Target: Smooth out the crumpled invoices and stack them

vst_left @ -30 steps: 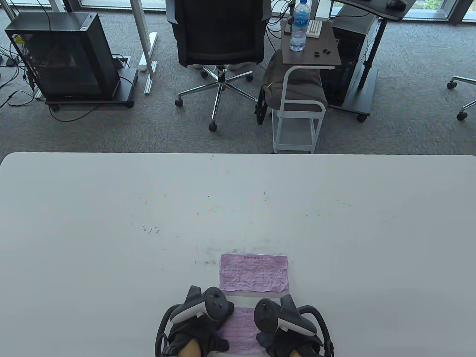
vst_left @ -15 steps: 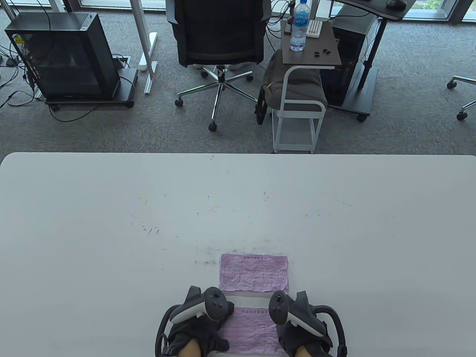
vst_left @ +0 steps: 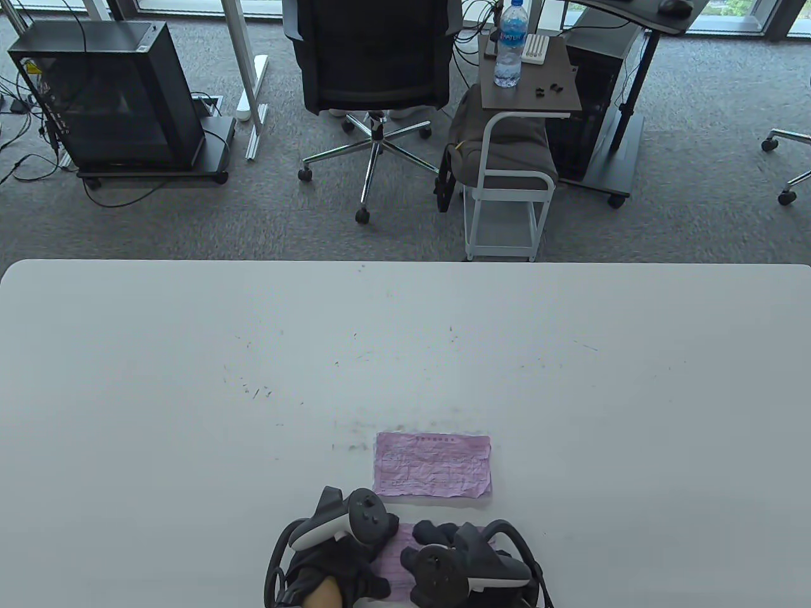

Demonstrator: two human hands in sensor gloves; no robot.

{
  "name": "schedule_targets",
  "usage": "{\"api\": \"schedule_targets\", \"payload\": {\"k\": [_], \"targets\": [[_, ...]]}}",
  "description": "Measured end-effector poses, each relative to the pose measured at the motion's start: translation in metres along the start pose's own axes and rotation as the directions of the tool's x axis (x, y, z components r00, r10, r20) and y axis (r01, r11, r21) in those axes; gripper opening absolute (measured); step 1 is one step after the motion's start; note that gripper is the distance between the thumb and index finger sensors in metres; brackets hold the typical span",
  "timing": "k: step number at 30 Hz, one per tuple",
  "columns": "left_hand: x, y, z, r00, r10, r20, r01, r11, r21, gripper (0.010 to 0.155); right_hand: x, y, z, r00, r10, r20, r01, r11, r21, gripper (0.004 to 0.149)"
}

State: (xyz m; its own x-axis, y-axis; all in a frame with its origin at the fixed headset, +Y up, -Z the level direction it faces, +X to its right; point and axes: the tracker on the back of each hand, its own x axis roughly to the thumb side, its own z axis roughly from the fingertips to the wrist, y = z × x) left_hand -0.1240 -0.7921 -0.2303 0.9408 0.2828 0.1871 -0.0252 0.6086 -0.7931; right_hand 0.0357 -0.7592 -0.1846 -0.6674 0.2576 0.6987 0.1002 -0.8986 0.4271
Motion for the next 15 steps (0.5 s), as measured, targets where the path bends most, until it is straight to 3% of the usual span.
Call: {"api": "schedule_targets", "payload": {"k": [4,7,15], "targets": [[0.000,0.000,0.000,1.000,-0.001,-0.001,0.001,1.000,0.001,0.086,0.000,0.012,-0.005,0.991,-0.133,0.014,0.130,0.979,0.157,0.051],[0.001,0.000,0.000,1.000,-0.001,-0.001,0.001,1.000,0.000,0.086,-0.007,0.008,-0.003,0.985,-0.173,-0.021,0.174,0.977,0.125,0.049],[0.001,0.000,0.000,1.000,-0.001,-0.001,0.001,1.000,-0.002,0.086,-0.025,0.000,0.003,0.950,-0.215,-0.226,0.253,0.955,0.154,0.040]]}}
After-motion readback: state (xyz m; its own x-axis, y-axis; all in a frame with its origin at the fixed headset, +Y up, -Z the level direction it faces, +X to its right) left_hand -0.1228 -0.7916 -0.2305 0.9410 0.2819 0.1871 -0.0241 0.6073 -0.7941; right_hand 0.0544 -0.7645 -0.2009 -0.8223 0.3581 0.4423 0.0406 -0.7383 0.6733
